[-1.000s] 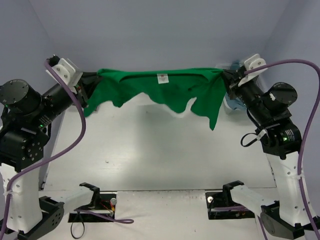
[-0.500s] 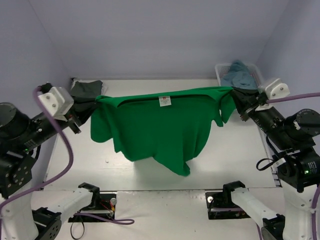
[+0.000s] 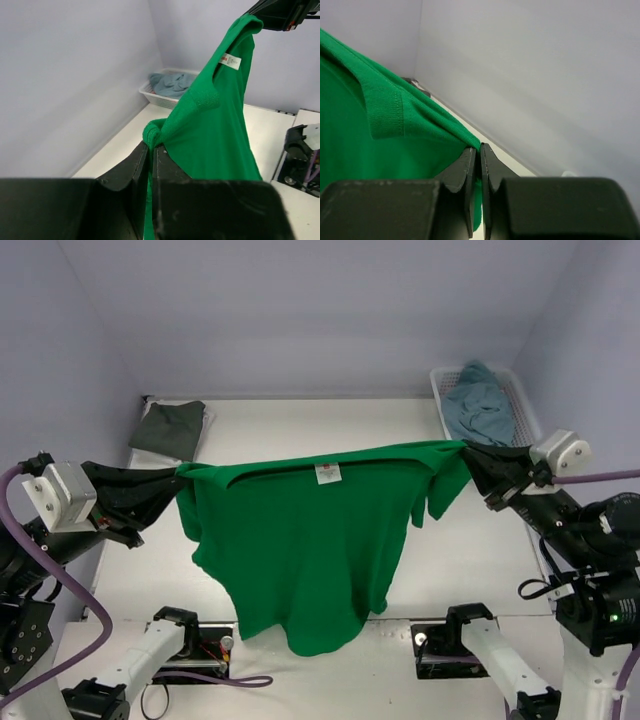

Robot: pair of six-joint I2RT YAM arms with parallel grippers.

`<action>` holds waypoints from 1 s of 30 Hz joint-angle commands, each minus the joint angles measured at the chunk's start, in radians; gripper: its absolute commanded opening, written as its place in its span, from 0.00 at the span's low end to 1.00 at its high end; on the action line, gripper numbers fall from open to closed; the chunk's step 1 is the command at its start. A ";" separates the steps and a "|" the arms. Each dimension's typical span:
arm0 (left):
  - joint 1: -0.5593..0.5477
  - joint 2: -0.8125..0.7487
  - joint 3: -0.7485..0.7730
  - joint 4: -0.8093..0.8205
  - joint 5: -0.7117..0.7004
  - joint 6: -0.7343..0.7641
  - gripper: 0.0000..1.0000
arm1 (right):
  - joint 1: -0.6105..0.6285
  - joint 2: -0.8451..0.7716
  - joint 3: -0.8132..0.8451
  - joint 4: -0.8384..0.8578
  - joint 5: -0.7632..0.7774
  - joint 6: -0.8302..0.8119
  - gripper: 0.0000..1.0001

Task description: Fold and stack the t-shirts

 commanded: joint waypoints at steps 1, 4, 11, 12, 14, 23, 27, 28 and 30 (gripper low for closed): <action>0.028 -0.024 -0.017 0.127 0.014 -0.065 0.00 | -0.046 -0.024 -0.010 0.077 0.042 0.015 0.00; 0.034 -0.032 -0.048 0.122 0.003 -0.054 0.00 | -0.049 -0.021 -0.031 0.085 0.036 0.017 0.00; 0.033 -0.021 -0.148 0.125 -0.055 0.049 0.00 | -0.049 0.036 -0.108 0.144 0.035 -0.024 0.00; 0.034 -0.016 -0.166 0.139 -0.060 0.064 0.00 | -0.049 0.057 -0.119 0.157 0.035 -0.030 0.00; 0.034 -0.006 -0.221 0.156 -0.074 0.078 0.00 | -0.049 0.083 -0.149 0.180 0.045 -0.046 0.00; 0.033 0.108 -0.370 0.214 -0.118 0.185 0.00 | -0.028 0.347 -0.271 0.326 0.058 -0.090 0.00; 0.034 0.165 -0.435 0.289 -0.153 0.226 0.00 | 0.047 0.512 -0.261 0.394 0.127 -0.132 0.00; 0.034 0.180 -0.449 0.294 -0.159 0.236 0.00 | 0.061 0.539 -0.254 0.414 0.159 -0.150 0.00; 0.033 0.229 -0.459 0.308 -0.170 0.269 0.00 | 0.092 0.615 -0.245 0.433 0.193 -0.167 0.00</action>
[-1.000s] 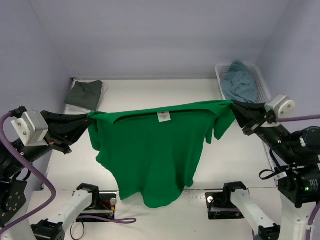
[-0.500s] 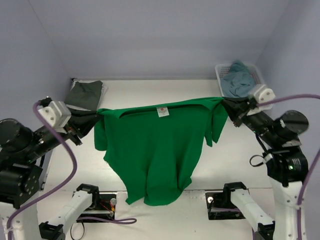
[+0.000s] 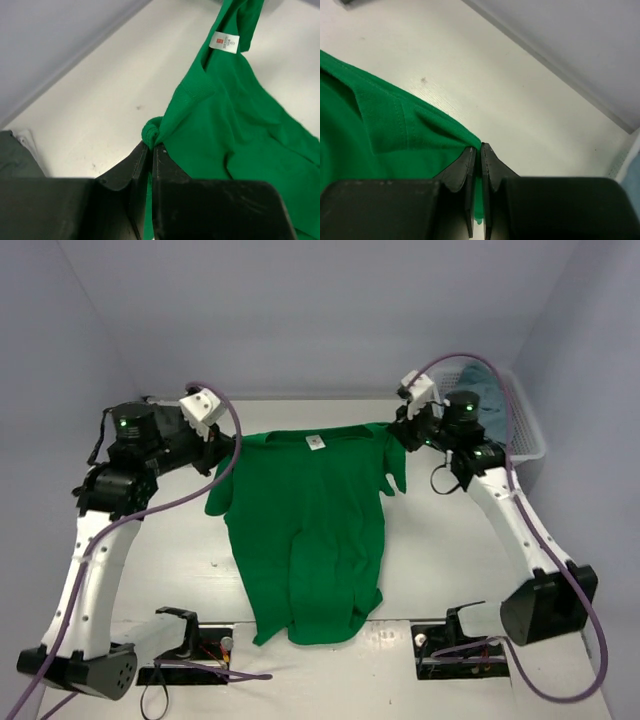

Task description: Fold and stack the t-shirts

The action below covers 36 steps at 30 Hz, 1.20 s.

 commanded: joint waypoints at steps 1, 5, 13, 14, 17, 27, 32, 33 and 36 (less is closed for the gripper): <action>0.010 0.032 0.008 0.144 -0.052 0.086 0.00 | 0.060 0.078 0.047 0.161 0.135 -0.073 0.00; 0.010 0.110 -0.030 0.197 -0.085 0.132 0.00 | 0.091 0.243 0.102 0.199 0.169 -0.071 0.00; 0.010 0.225 -0.101 0.335 -0.152 0.164 0.00 | 0.108 0.492 0.273 0.235 0.277 -0.074 0.00; 0.012 0.234 -0.111 0.354 -0.161 0.170 0.00 | 0.108 0.535 0.308 0.236 0.295 -0.074 0.00; 0.018 0.265 -0.131 0.393 -0.178 0.174 0.00 | 0.108 0.613 0.355 0.247 0.321 -0.069 0.00; 0.048 0.359 -0.128 0.430 -0.259 0.189 0.00 | 0.148 0.854 0.587 0.216 0.383 -0.074 0.00; 0.050 0.449 -0.105 0.441 -0.370 0.180 0.00 | 0.168 0.994 0.734 0.152 0.399 -0.081 0.00; 0.050 0.449 -0.099 0.438 -0.385 0.177 0.00 | 0.171 1.008 0.750 0.147 0.406 -0.081 0.00; 0.053 0.553 -0.079 0.442 -0.431 0.174 0.00 | 0.185 1.055 0.785 0.135 0.432 -0.087 0.00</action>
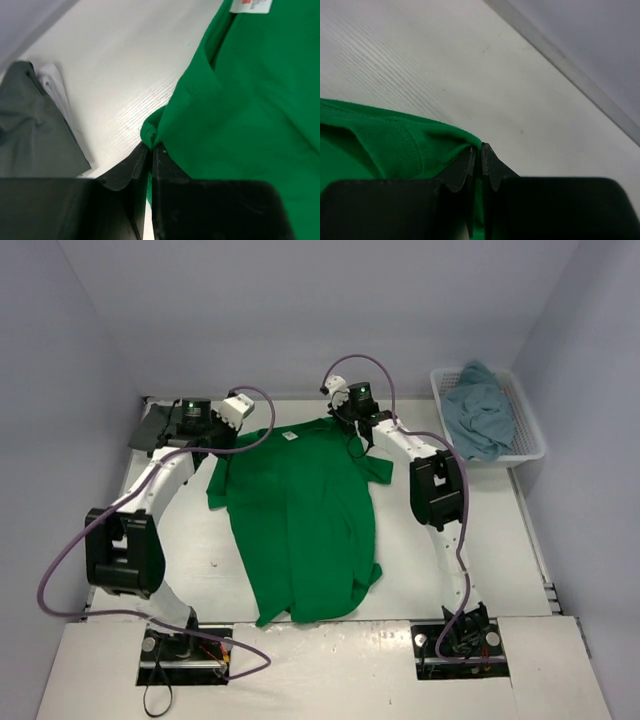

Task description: Fold and stack the t-shirts

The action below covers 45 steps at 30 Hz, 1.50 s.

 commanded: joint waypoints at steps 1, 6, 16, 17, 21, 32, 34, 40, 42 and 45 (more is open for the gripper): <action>0.016 0.053 0.079 0.063 -0.086 0.008 0.00 | 0.008 0.017 0.073 0.007 0.075 -0.020 0.00; 0.014 0.140 0.133 0.056 -0.101 0.000 0.00 | 0.048 0.084 0.147 -0.029 0.218 -0.018 0.43; 0.016 0.199 0.188 0.011 -0.083 -0.014 0.00 | 0.070 -0.174 -0.058 -0.019 0.389 0.075 0.57; 0.016 0.200 0.187 0.010 -0.081 -0.018 0.00 | 0.071 -0.219 -0.095 -0.019 0.378 0.083 0.57; 0.016 0.210 0.167 0.008 -0.084 -0.022 0.00 | 0.073 -0.431 -0.275 -0.054 0.267 0.106 0.57; 0.014 0.142 0.115 -0.032 -0.066 -0.049 0.00 | 0.097 -0.675 -0.551 -0.466 -0.099 -0.019 0.04; 0.016 0.137 0.116 -0.039 -0.067 -0.051 0.00 | 0.103 -0.684 -0.592 -0.483 -0.115 -0.029 0.00; 0.016 0.104 0.130 -0.076 -0.069 -0.069 0.00 | 0.137 -0.712 -0.712 -0.498 -0.158 -0.056 0.00; 0.016 0.093 0.129 -0.085 -0.064 -0.074 0.00 | 0.152 -0.722 -0.736 -0.498 -0.164 -0.055 0.00; 0.016 0.081 0.130 -0.099 -0.069 -0.075 0.00 | 0.179 -0.738 -0.764 -0.501 -0.173 -0.047 0.00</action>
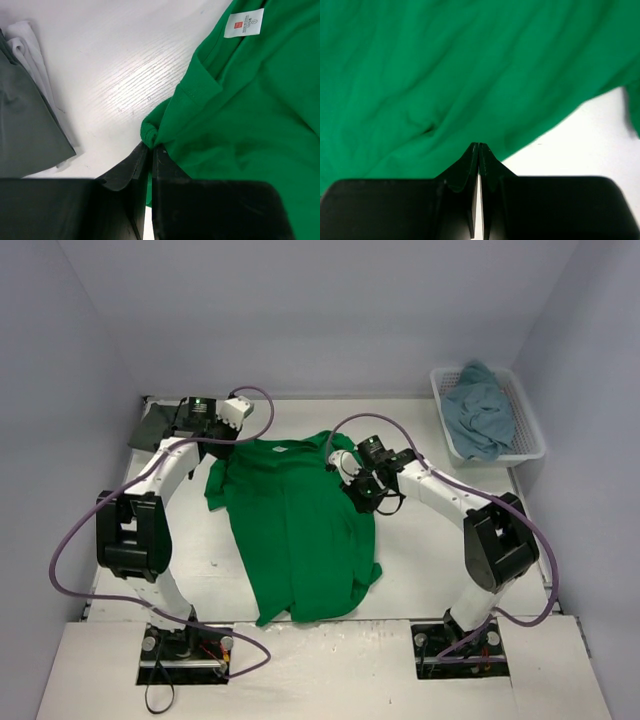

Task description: Fold and stack the t-shirts

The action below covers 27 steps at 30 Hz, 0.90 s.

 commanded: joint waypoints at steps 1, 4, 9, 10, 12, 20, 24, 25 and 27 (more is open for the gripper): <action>0.009 -0.081 0.038 -0.014 0.007 -0.020 0.00 | 0.031 -0.078 -0.023 -0.004 -0.044 -0.006 0.00; 0.009 -0.083 0.039 -0.018 0.007 -0.027 0.00 | 0.064 -0.082 -0.056 -0.007 -0.047 -0.001 0.00; 0.009 -0.063 0.045 -0.022 0.006 -0.038 0.00 | 0.109 -0.069 -0.113 -0.010 -0.039 -0.007 0.00; 0.009 -0.060 0.047 -0.026 0.007 -0.038 0.00 | 0.115 -0.061 -0.121 -0.010 -0.024 -0.007 0.00; 0.009 -0.054 0.050 -0.031 0.009 -0.041 0.00 | 0.127 -0.053 -0.131 -0.010 -0.015 -0.009 0.00; 0.009 -0.011 0.062 -0.043 0.007 -0.030 0.00 | 0.150 0.008 -0.161 -0.016 0.077 0.014 0.00; 0.009 0.017 0.068 -0.045 0.007 -0.024 0.00 | 0.153 0.039 -0.178 -0.017 0.090 0.008 0.00; 0.009 0.020 0.068 -0.042 0.007 -0.023 0.00 | 0.153 0.043 -0.181 -0.017 0.090 0.005 0.00; 0.009 0.032 0.070 -0.042 0.007 -0.021 0.00 | 0.153 0.060 -0.187 -0.019 0.105 -0.007 0.00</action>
